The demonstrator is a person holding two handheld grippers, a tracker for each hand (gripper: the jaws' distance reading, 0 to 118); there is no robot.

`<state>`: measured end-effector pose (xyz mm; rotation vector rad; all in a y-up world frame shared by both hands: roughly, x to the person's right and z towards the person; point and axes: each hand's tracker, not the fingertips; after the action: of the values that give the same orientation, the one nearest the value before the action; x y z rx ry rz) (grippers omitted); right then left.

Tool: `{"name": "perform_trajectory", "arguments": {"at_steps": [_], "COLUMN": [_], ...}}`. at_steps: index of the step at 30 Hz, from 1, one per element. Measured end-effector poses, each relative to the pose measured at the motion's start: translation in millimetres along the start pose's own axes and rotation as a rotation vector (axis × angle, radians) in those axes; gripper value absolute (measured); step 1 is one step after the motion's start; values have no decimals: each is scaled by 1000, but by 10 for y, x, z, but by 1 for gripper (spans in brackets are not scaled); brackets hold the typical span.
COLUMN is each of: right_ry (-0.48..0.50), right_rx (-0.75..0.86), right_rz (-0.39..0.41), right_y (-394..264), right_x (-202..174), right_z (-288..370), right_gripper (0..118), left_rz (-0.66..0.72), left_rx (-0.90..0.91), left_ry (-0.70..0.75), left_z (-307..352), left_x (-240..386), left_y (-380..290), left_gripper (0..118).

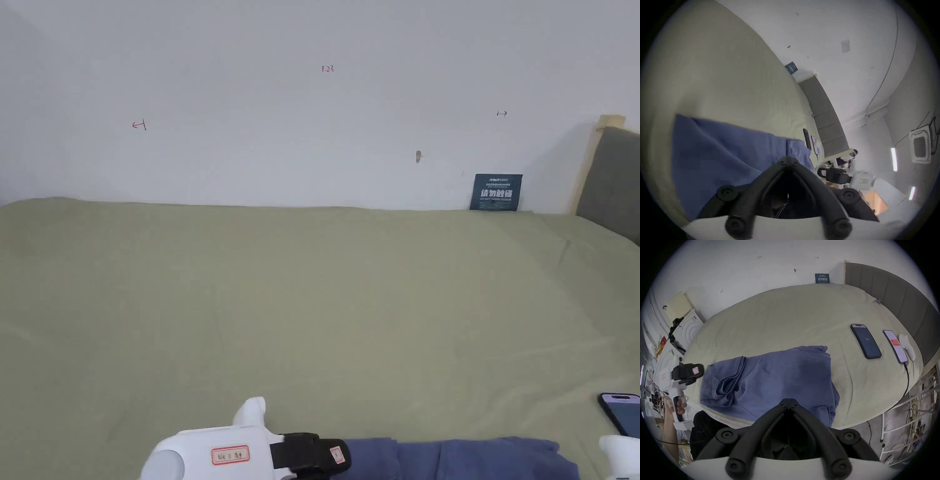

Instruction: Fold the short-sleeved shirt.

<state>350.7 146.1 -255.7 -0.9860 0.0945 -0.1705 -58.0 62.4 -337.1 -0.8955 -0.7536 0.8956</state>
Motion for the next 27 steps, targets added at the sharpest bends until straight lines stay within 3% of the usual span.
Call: {"name": "perform_trajectory", "arguments": {"at_steps": [6,7,8,10,13,15,17,22,27], "right_ry": [-8,-8,-9,-15,-23,-17,-19,-12,-4], "right_rx": [-21,-25,-27,-28,-36,-36,-35,-38,-43], "right_rz": [12,13,12,15,28,32,43,72,78], "right_y": [-68,-71,-75,-81,-65,-50,-31,31,20], "right_x": [-19,-19,-23,-34,-52,-69,-101,-160,-180], "right_z": [-44,-53,-58,-62,-88,-99,-104,-146,-168], "right_gripper": [0,0,0,0,0,0,0,0,0], "left_rz": [92,85,61,49,56,-63,-140,-86,13], "left_rx": [-284,-291,-198,-189,-233,-204,-171,-16,-18], "left_ry": [3,-3,-155,-40,-26,67,63,103,118], "left_z": [-799,-853,-825,-780,-711,-513,-219,687,1170], "left_x": [-394,-443,-424,-397,-264,-38,110,-86,-528], "left_y": [-565,-661,-685,-635,-518,-426,-327,-13,160], "left_gripper": [0,0,0,0,0,0,0,0,0]}}
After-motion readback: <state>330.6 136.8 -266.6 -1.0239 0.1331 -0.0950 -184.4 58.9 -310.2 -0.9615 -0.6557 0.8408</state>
